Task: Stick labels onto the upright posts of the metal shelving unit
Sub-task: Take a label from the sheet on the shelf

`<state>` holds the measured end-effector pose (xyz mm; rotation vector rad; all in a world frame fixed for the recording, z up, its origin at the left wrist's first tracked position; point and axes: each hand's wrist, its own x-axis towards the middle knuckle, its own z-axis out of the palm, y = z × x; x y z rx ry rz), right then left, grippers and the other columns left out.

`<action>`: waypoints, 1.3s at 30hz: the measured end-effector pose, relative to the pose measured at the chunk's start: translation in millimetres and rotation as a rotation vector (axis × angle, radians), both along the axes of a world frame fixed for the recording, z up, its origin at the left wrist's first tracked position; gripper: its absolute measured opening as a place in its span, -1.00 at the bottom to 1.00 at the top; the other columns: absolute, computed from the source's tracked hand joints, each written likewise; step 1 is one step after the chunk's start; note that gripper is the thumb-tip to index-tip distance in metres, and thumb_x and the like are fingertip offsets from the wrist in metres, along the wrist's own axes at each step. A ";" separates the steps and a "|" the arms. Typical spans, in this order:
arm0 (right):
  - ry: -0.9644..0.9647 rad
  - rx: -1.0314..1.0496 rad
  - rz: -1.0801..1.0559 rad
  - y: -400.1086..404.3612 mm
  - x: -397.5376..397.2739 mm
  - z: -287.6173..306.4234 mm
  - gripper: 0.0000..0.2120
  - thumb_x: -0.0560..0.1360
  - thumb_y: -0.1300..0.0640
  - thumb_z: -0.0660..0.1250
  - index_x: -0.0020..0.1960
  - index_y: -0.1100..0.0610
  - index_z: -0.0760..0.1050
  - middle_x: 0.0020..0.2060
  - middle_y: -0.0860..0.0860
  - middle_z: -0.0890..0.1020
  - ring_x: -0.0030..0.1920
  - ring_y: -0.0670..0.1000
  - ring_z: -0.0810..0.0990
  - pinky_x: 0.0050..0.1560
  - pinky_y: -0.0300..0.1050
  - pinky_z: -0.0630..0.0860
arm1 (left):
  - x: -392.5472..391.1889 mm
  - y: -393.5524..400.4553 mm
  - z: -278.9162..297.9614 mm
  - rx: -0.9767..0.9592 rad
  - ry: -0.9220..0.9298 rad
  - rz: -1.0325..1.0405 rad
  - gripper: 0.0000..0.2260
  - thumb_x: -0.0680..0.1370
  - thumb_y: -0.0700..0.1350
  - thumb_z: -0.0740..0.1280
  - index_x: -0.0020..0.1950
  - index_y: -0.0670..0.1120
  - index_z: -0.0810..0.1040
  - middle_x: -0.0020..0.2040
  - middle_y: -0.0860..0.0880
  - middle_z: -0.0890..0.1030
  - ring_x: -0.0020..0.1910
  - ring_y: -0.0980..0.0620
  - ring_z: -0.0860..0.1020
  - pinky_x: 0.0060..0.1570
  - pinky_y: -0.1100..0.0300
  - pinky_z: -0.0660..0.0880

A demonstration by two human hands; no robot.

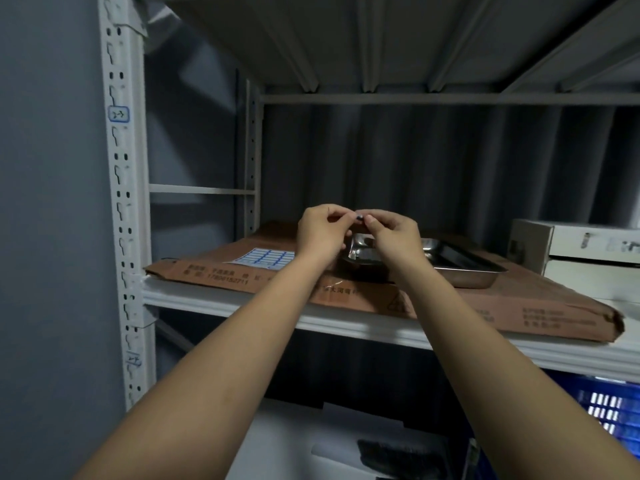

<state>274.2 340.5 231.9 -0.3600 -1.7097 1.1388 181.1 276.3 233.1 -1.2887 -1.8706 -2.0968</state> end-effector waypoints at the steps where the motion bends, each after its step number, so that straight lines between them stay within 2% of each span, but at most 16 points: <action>1: 0.005 -0.033 0.037 0.1 -0.2 0.6 -0.79 0.59 0.28 0.22 0.05 0.18 0.63 -0.16 -0.05 0.65 -0.12 -0.15 0.61 -0.06 -0.32 0.54 | -1.9 1.6 1.4 0.003 -0.009 0.003 -0.91 0.51 -0.12 0.38 -0.18 0.01 0.63 -0.14 -0.02 0.67 -0.16 0.04 0.63 -0.33 0.21 0.52; 7: 0.048 -0.177 0.206 -3.9 -1.7 7.4 -0.60 0.49 0.44 0.13 0.07 0.12 0.64 -0.21 -0.06 0.68 -0.26 -0.20 0.64 -0.29 -0.36 0.52 | -4.6 9.5 10.7 0.051 -0.129 -0.038 -0.93 0.51 -0.15 0.39 -0.06 -0.06 0.67 -0.12 -0.05 0.68 -0.11 0.03 0.63 -0.29 0.23 0.53; 9: 0.046 -0.223 0.253 -5.5 -1.3 8.0 -0.58 0.48 0.42 0.12 0.13 0.12 0.63 -0.22 -0.07 0.67 -0.31 -0.23 0.62 -0.25 -0.36 0.53 | -6.1 9.7 14.0 0.083 -0.159 -0.038 -0.96 0.48 -0.16 0.42 -0.12 -0.05 0.68 -0.15 -0.05 0.68 -0.14 0.02 0.64 -0.30 0.23 0.53; 14: 0.075 -0.263 0.242 -7.7 -4.7 8.7 -0.67 0.54 0.34 0.19 0.19 0.13 0.60 -0.18 -0.03 0.63 -0.17 -0.09 0.53 -0.07 -0.21 0.53 | -8.3 4.8 19.7 0.099 -0.182 -0.041 -0.89 0.43 -0.12 0.48 -0.28 0.03 0.63 -0.19 -0.01 0.68 -0.12 0.02 0.65 -0.35 0.27 0.47; 18: 0.062 -0.143 0.156 -11.0 -6.4 9.9 -0.71 0.55 0.29 0.23 0.19 0.09 0.58 -0.16 -0.05 0.65 -0.17 -0.12 0.58 -0.06 -0.21 0.53 | -6.5 -1.6 22.5 0.070 -0.146 -0.036 -0.92 0.48 -0.11 0.43 -0.23 -0.01 0.64 -0.26 -0.02 0.66 -0.18 0.05 0.64 -0.35 0.27 0.48; 21: 0.084 -0.057 0.037 -9.0 -13.6 8.0 -0.71 0.53 0.23 0.30 0.23 0.07 0.56 0.05 0.05 0.66 0.06 0.01 0.63 0.14 -0.06 0.57 | -5.6 -5.8 22.8 0.055 -0.105 -0.038 -0.93 0.50 -0.12 0.40 -0.17 -0.03 0.65 -0.22 0.00 0.67 -0.19 0.09 0.62 -0.35 0.28 0.49; 22: 0.130 -0.032 -0.005 -8.8 -15.0 7.1 -0.75 0.52 0.22 0.34 0.18 0.06 0.58 0.05 0.05 0.66 0.07 0.03 0.63 0.16 0.00 0.57 | -5.2 -7.7 22.6 0.055 -0.096 -0.038 -0.94 0.51 -0.12 0.39 -0.15 -0.04 0.65 -0.21 0.01 0.66 -0.19 0.10 0.62 -0.35 0.29 0.49; 24: 0.213 0.051 -0.071 -9.8 -16.0 5.6 -0.88 0.49 0.21 0.39 0.00 0.05 0.63 -0.07 0.00 0.69 0.00 -0.02 0.65 0.12 0.02 0.58 | -5.3 -11.4 21.6 0.047 -0.076 -0.028 -0.93 0.52 -0.12 0.37 -0.12 -0.05 0.65 -0.18 0.02 0.65 -0.18 0.11 0.61 -0.34 0.28 0.50; 26: 0.208 0.129 -0.112 -11.1 -17.0 4.6 -0.94 0.47 0.18 0.42 -0.08 0.06 0.65 -0.16 -0.04 0.70 -0.05 -0.07 0.66 0.08 -0.01 0.59 | -4.4 -15.7 21.3 0.033 -0.052 -0.014 -0.91 0.54 -0.12 0.35 -0.07 -0.07 0.64 -0.17 0.01 0.64 -0.17 0.10 0.60 -0.29 0.26 0.56; 29: 0.167 0.145 -0.148 -12.8 -21.2 5.9 -0.95 0.47 0.13 0.42 -0.09 0.04 0.67 -0.19 -0.09 0.70 -0.07 -0.12 0.66 0.08 -0.03 0.59 | -2.3 -21.0 21.9 0.025 -0.038 -0.012 -0.89 0.57 -0.14 0.30 -0.05 -0.07 0.63 -0.18 0.00 0.62 -0.21 0.13 0.57 -0.22 0.22 0.58; 34: 0.153 0.136 -0.187 -14.4 -30.7 8.5 -0.93 0.47 0.12 0.41 -0.12 0.00 0.67 -0.19 -0.09 0.70 -0.06 -0.08 0.66 0.11 0.03 0.57 | -4.7 -27.0 21.8 0.038 -0.028 -0.021 -0.90 0.58 -0.15 0.29 -0.06 -0.06 0.60 -0.12 0.03 0.62 -0.22 0.18 0.59 -0.30 0.27 0.55; 39: 0.218 -0.014 -0.008 -21.1 -32.4 8.6 -0.91 0.51 0.22 0.38 -0.06 0.07 0.64 -0.15 -0.02 0.69 -0.02 -0.01 0.66 0.06 -0.11 0.60 | -10.9 -31.9 19.6 0.023 -0.017 -0.034 -0.90 0.59 -0.14 0.27 -0.08 -0.01 0.56 -0.13 0.03 0.61 -0.18 0.14 0.60 -0.27 0.24 0.56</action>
